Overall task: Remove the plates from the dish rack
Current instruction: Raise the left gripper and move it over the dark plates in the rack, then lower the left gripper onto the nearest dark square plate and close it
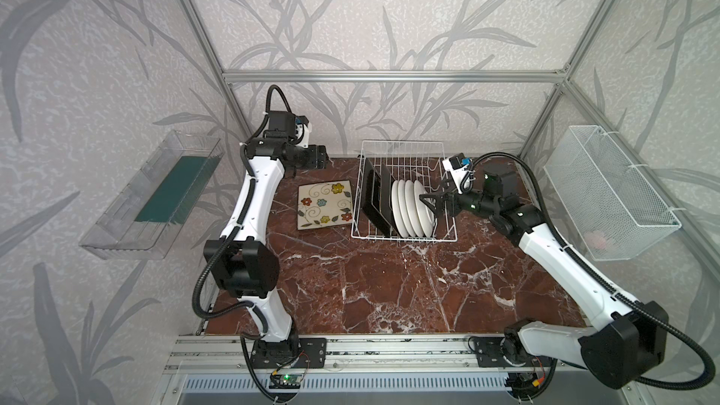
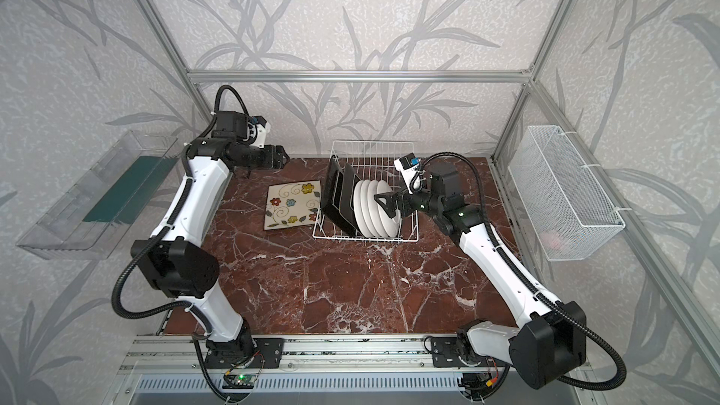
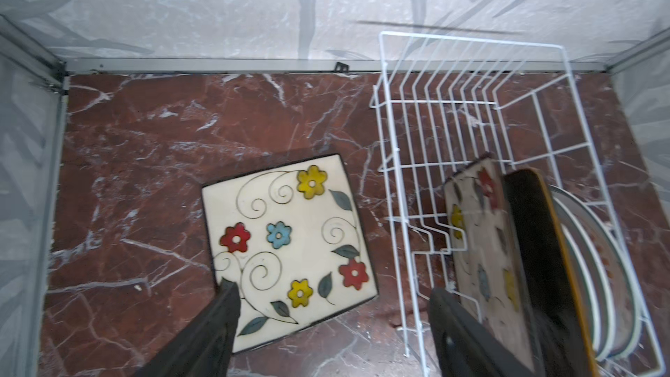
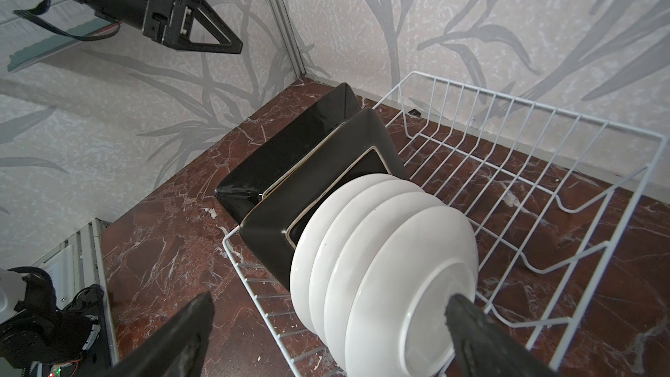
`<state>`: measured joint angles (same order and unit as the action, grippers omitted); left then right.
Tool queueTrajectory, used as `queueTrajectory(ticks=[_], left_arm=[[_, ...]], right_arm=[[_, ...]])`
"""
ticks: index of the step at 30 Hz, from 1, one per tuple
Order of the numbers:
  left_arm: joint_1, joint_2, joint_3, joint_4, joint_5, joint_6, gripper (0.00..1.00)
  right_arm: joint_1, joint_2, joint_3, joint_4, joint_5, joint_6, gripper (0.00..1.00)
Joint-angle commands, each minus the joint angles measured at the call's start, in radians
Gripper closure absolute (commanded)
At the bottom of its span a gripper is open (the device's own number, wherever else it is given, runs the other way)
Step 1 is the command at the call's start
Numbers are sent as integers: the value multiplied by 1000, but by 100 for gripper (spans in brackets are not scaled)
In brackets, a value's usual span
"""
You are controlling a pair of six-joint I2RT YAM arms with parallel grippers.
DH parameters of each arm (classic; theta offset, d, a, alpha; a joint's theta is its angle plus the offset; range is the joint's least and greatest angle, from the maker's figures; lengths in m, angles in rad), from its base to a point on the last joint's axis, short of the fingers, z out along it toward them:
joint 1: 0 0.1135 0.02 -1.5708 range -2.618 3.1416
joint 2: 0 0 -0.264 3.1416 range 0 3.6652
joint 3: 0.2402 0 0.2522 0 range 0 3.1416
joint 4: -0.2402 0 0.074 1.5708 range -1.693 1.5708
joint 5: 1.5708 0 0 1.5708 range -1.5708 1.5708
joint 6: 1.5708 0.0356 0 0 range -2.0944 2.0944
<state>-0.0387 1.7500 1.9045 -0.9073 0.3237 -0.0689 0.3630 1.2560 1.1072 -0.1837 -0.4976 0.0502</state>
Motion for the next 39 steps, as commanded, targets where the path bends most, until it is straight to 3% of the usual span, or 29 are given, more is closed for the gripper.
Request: queueTrajectory(ticks=[1,15,29,39], left_arm=[[-26,-63,-52,10,112,-45,17],[-168,-141,-255,88,109,-147,23],[-279,-70,-258,121,89,-155,23],[-299,16,-178,83,37,-161,31]], right_arm=[[5,-31,-8,27,5,-16,1],[5,-74,-37,4,22,-27,1],[5,-77,-47,6,25,-18,1],[5,-83,-52,-2,28,-24,1]])
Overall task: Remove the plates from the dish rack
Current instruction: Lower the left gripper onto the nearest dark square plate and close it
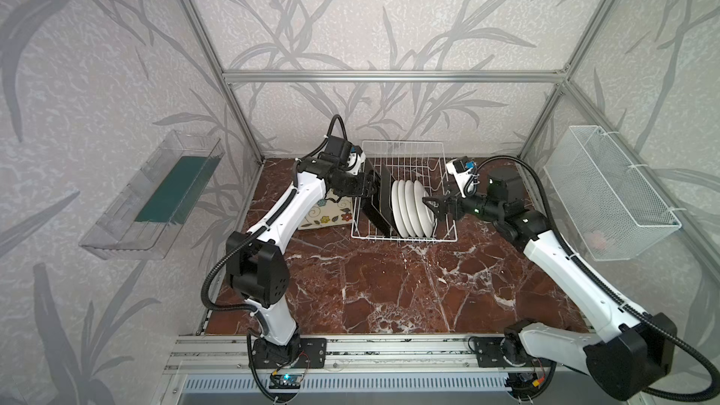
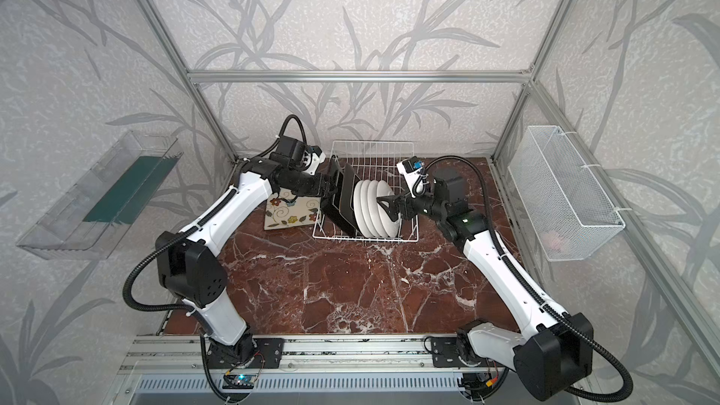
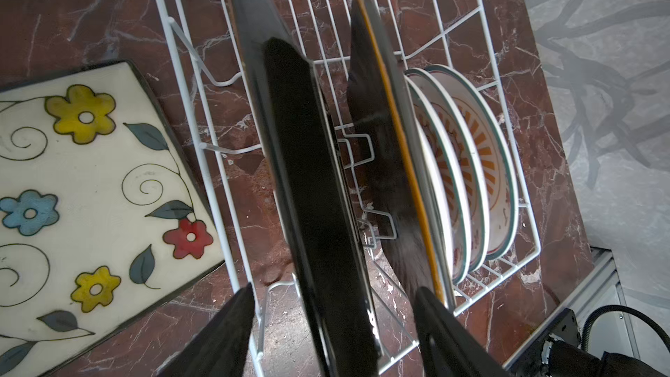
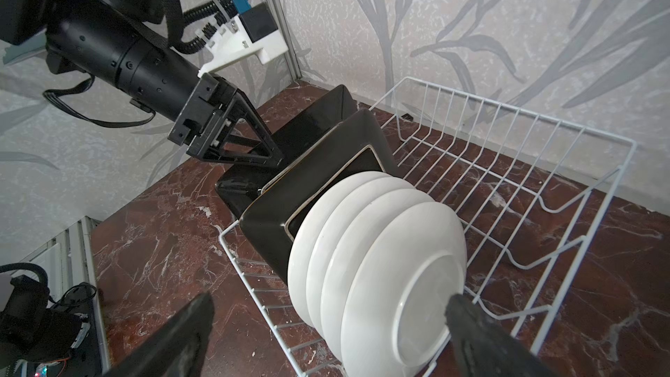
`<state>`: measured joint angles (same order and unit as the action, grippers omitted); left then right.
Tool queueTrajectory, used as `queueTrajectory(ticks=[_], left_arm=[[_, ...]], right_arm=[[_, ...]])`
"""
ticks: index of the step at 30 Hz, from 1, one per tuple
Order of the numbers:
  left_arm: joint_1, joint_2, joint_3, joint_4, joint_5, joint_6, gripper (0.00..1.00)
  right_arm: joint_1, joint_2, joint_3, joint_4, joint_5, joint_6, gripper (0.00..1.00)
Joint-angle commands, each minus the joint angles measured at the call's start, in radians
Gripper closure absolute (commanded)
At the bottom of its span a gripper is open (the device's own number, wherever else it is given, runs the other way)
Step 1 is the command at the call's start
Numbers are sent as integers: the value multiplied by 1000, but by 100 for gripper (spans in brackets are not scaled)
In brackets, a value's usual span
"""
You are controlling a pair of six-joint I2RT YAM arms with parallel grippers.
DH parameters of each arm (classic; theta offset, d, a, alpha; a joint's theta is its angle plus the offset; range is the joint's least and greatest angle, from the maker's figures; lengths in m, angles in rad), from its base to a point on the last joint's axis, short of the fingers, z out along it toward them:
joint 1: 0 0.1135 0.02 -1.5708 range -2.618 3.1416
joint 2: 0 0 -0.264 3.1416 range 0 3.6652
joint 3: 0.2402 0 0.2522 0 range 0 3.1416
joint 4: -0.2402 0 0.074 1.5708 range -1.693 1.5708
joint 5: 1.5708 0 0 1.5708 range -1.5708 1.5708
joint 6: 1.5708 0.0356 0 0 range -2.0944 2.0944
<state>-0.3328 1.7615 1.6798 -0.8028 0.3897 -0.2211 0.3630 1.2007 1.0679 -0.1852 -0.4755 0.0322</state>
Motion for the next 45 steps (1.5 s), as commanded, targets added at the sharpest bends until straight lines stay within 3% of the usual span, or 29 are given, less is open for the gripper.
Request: queueTrajectory(ticks=[1,9,32,45], left_arm=[[-5,9,47,-23,-33,-9,32],[-17,53,49,-8,-22,-33,46],[-55,95,-17,94,0,-143,67],[-63,105,-62,183,46,-225,85]], right_arm=[[4,-27,-14,1,6,-6,1],[4,-23,-8,3,6,-13,1],[3,-25,3,-11,23,-34,1],[4,-41,-8,-13,35,-48,1]])
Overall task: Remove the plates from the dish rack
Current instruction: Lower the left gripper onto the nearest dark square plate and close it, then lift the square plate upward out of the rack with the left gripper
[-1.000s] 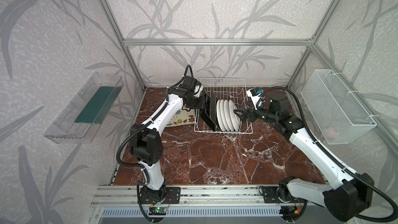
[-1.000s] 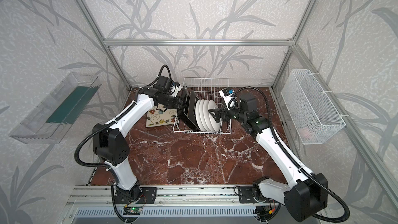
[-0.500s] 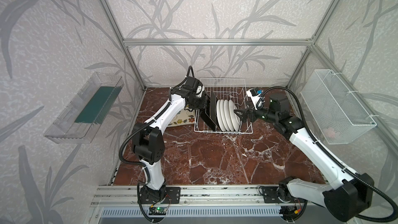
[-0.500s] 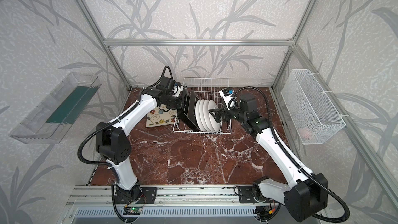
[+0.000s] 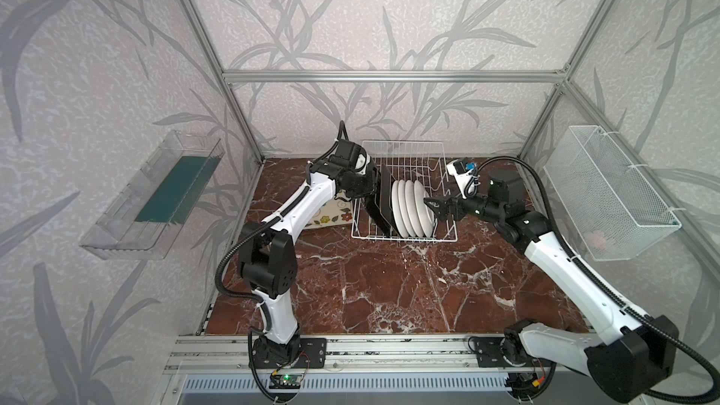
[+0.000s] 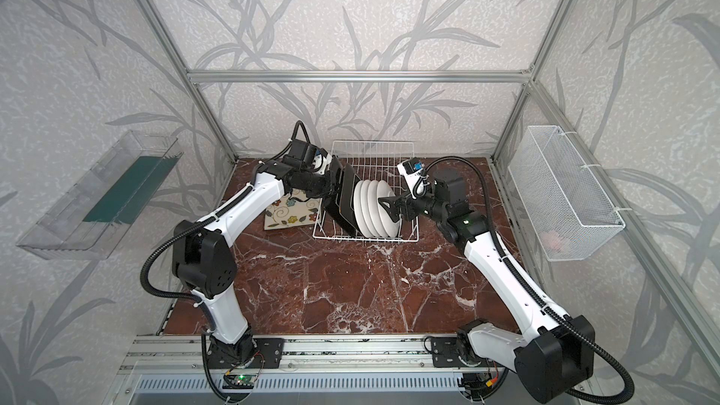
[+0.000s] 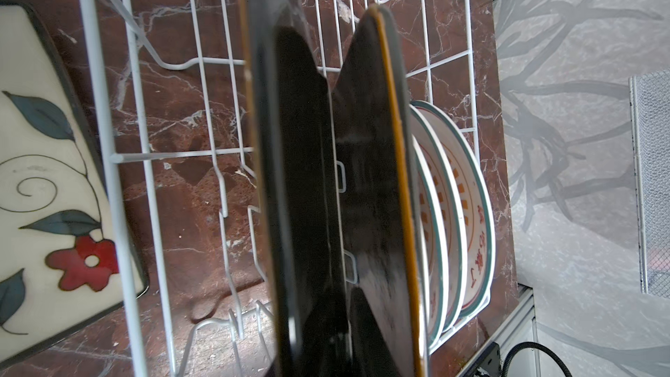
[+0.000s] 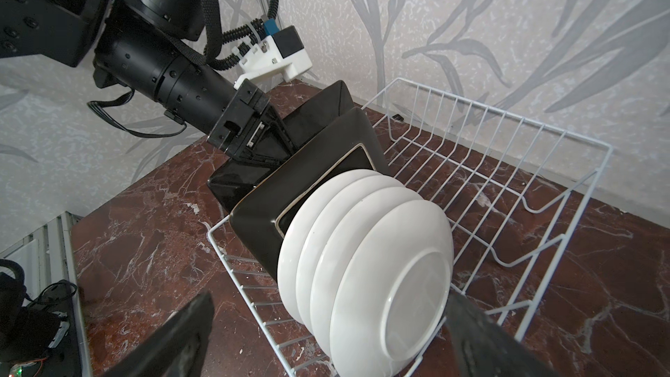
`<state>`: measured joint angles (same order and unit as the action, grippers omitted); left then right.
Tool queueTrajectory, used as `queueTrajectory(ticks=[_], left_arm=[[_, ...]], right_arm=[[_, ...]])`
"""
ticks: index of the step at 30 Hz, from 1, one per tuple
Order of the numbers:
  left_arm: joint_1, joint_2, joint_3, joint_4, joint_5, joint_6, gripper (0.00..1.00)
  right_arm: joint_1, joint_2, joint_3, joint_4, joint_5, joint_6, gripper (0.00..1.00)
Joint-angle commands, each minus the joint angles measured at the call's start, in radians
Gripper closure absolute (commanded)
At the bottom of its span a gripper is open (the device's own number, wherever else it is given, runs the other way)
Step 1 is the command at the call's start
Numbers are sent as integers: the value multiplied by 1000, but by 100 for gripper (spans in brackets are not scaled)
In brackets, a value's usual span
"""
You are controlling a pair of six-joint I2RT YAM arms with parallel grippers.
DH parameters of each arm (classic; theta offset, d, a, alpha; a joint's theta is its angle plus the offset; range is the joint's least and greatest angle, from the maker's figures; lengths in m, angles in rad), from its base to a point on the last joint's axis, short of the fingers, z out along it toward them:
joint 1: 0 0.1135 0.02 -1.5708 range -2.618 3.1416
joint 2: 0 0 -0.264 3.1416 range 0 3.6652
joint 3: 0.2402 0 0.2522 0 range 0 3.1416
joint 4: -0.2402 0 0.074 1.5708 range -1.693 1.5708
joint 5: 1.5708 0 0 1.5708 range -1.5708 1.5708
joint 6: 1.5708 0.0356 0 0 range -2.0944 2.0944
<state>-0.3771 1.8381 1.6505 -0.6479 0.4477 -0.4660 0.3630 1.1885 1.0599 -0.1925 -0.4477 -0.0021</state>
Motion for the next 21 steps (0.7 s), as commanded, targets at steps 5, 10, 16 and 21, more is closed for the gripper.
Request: queueTrajectory(ticks=[5,10,16,21], left_arm=[[-21,40,-22,22,-15,15,100],[-33,41,-49,55,2,-19,100],[-44,48,-59,86,22,-46,100],[-51,49,-56,90,28,-48,100]], right_arm=[[4,-30,-3,-12,14,-23,1],[4,-27,-6,-11,15,-28,1],[3,-26,-6,-8,15,-30,1],[4,-29,-6,-11,18,-35,1]])
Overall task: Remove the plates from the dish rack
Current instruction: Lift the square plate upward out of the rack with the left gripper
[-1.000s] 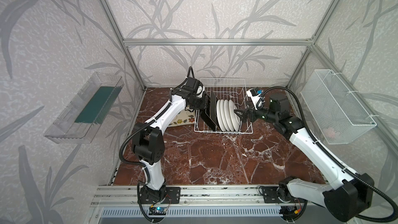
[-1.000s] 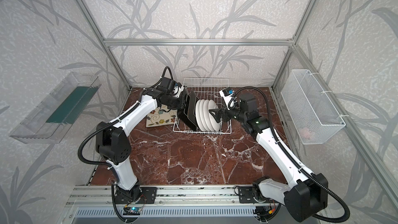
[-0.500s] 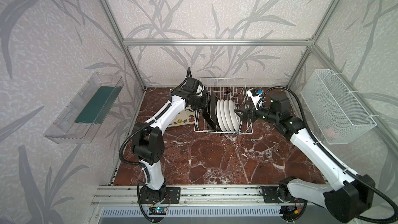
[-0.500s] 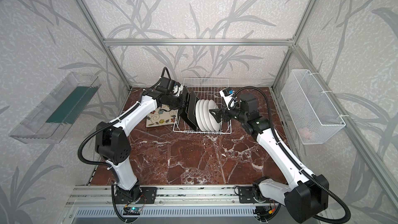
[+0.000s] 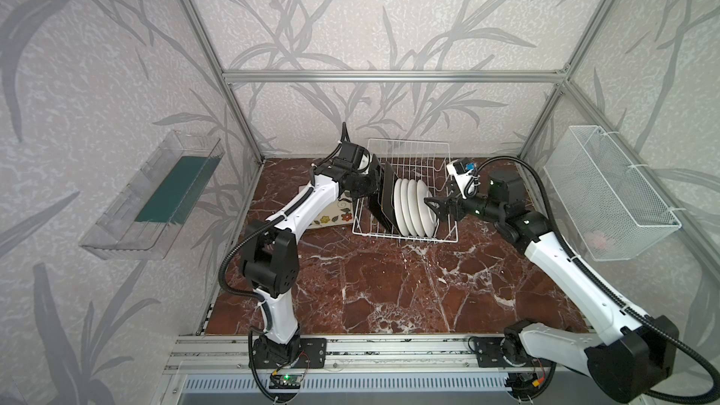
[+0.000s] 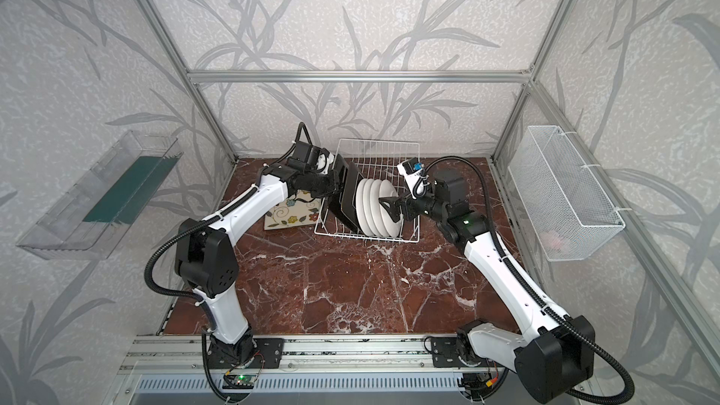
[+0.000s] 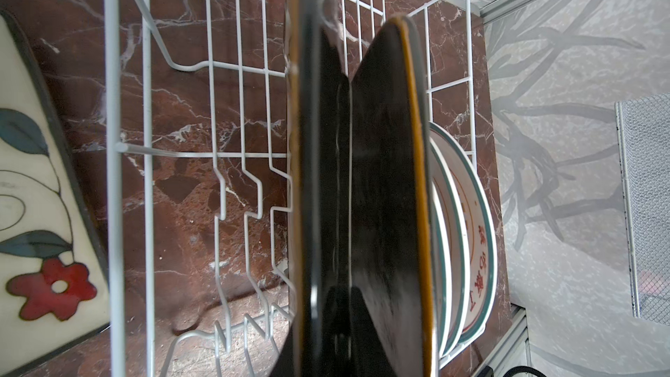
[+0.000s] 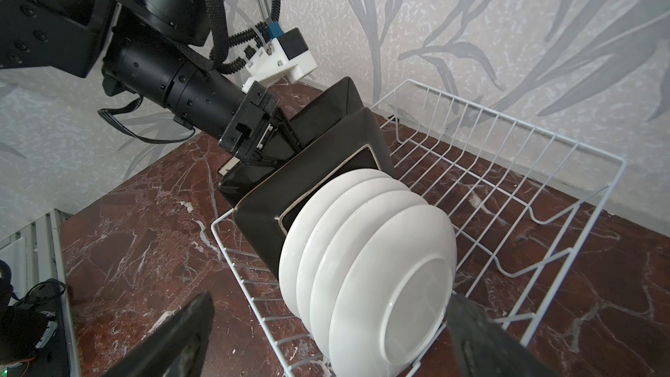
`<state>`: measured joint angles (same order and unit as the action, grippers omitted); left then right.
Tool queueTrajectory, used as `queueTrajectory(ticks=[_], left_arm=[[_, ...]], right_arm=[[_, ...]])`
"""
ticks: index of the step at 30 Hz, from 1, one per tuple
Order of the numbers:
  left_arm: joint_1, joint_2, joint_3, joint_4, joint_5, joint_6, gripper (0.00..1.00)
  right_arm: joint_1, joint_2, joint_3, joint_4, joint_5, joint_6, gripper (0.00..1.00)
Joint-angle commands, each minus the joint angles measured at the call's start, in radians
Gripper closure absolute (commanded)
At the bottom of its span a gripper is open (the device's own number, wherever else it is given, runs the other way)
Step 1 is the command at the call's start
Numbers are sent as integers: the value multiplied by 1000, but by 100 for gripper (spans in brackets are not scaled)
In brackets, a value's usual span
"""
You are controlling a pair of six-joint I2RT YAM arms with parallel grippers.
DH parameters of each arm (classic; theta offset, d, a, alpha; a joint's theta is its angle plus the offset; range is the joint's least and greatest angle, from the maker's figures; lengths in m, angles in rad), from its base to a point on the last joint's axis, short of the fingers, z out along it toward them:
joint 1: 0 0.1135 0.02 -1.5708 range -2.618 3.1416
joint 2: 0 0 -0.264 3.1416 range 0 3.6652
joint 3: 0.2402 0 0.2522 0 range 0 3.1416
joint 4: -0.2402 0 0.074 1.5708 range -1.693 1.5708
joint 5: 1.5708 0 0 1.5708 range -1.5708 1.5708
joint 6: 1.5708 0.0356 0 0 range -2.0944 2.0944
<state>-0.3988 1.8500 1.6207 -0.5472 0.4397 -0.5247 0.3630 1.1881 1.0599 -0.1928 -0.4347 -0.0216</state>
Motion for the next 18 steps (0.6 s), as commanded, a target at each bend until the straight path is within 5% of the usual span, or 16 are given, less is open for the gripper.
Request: queueTrajectory(ticks=[1,18], left_arm=[[-30,34,-27,-11,37,7,100],[-76,-65,-133,38,-13,-107,100]], right_arm=[[4,-28,-8,-10,5,-15,1],[4,-30,-6,-9,-1,-14,1]])
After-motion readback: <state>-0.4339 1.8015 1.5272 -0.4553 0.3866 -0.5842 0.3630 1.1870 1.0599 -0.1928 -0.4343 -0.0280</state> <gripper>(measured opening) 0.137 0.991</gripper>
